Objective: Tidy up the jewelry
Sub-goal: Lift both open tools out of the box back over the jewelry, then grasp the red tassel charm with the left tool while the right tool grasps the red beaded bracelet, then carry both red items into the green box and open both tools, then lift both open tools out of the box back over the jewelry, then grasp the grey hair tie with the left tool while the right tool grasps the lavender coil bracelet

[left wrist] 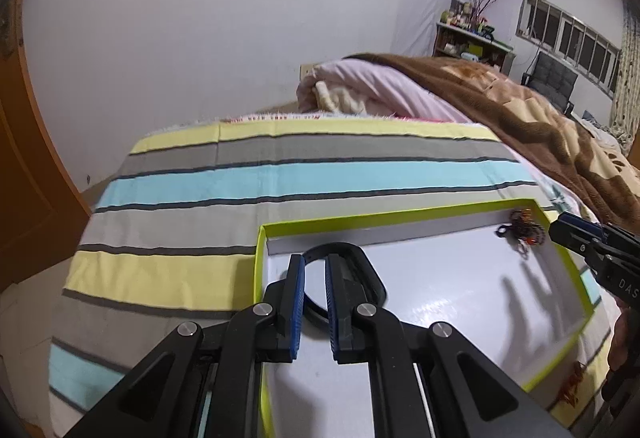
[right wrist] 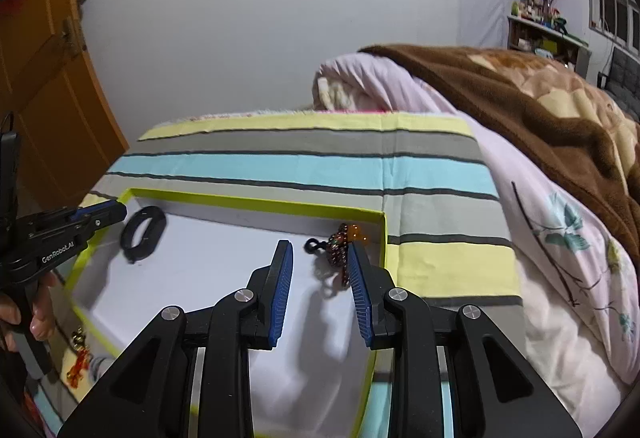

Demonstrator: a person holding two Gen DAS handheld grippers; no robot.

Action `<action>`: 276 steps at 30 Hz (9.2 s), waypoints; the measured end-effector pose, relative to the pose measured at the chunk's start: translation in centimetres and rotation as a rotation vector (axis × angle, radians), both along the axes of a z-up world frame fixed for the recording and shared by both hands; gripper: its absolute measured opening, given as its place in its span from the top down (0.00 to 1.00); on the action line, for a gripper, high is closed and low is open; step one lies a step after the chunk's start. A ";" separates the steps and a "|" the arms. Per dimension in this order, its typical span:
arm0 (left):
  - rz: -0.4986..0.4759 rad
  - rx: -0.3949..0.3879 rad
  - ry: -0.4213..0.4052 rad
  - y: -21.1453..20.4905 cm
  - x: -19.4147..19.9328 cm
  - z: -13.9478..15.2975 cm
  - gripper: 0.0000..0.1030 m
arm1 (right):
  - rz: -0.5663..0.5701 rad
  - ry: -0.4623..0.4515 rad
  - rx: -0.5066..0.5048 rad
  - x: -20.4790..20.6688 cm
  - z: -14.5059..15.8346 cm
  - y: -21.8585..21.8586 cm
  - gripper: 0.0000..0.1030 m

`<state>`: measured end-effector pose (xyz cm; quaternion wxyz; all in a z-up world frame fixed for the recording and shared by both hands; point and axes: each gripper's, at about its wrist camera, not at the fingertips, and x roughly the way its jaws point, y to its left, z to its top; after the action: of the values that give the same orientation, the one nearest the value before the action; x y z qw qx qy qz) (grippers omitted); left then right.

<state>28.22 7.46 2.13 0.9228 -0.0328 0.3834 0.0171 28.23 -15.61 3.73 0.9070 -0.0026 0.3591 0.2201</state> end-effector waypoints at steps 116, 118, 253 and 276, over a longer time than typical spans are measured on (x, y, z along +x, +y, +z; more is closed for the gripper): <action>-0.040 -0.043 -0.087 -3.5 -20.4 -1.6 0.93 | -0.075 0.051 0.090 -16.5 -2.5 -3.4 0.92; -0.036 -0.048 -0.095 -3.4 -20.8 -1.3 0.93 | -0.070 0.044 0.093 -16.8 -2.2 -3.5 0.92; -0.055 -0.117 -0.038 -3.2 -21.3 -1.0 0.90 | 0.087 0.060 0.085 -18.9 -1.9 -1.6 0.75; -0.050 -0.207 0.126 -4.3 -12.0 -3.1 0.81 | 0.131 0.192 0.014 -12.6 -4.2 2.4 0.78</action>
<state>16.18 3.14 -1.02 0.8886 -0.1171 0.4413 -0.0436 15.65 -13.18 -0.42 0.8522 0.0012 0.4417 0.2805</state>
